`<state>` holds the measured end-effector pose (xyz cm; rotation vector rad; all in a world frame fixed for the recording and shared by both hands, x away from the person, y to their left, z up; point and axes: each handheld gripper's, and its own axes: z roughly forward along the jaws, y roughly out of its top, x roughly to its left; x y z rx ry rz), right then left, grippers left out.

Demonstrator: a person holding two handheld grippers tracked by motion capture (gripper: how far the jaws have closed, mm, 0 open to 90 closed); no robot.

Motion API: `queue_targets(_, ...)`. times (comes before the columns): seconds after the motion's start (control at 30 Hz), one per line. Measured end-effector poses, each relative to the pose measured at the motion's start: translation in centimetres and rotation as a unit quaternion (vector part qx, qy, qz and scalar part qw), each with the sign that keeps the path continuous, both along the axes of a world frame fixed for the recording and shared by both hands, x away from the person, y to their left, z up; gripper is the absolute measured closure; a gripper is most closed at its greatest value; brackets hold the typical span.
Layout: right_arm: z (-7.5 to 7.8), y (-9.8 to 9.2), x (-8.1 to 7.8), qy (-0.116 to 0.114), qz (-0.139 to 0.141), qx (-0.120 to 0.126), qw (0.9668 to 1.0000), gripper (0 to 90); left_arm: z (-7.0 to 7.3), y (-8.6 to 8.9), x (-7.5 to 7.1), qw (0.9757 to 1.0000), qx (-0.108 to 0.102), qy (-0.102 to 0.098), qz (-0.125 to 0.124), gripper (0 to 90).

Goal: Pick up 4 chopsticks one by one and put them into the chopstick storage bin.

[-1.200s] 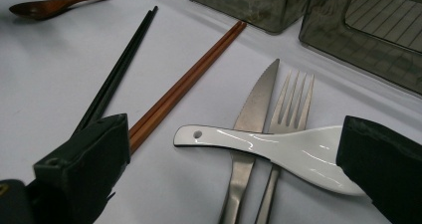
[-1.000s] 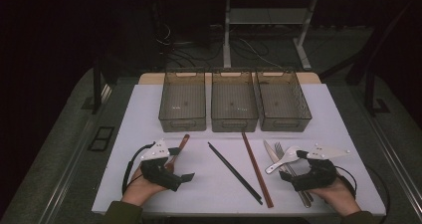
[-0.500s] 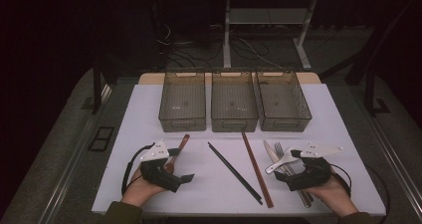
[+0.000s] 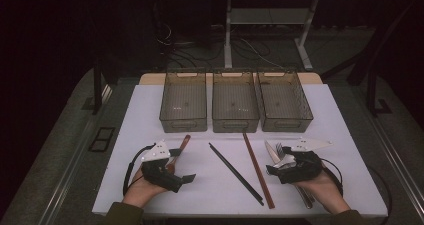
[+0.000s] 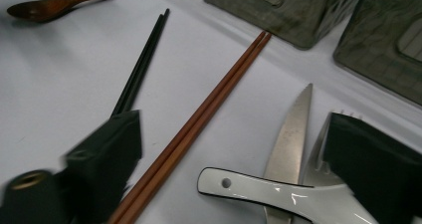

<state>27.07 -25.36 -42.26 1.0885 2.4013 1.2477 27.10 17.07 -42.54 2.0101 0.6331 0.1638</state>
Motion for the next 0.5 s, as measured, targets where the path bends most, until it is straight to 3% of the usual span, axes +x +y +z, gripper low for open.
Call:
queue_targets(0.2,-0.1,0.9,0.5,0.007,-0.007,-0.002,0.9999,15.6,0.0,0.0,0.0,1.0,0.001,-0.001,0.0,0.0)
queue_targets(0.5,-0.2,2.1,1.5,0.016,-0.008,-0.018,0.9997,26.4,0.0,0.0,0.0,1.0,0.003,0.0,0.001,0.0)
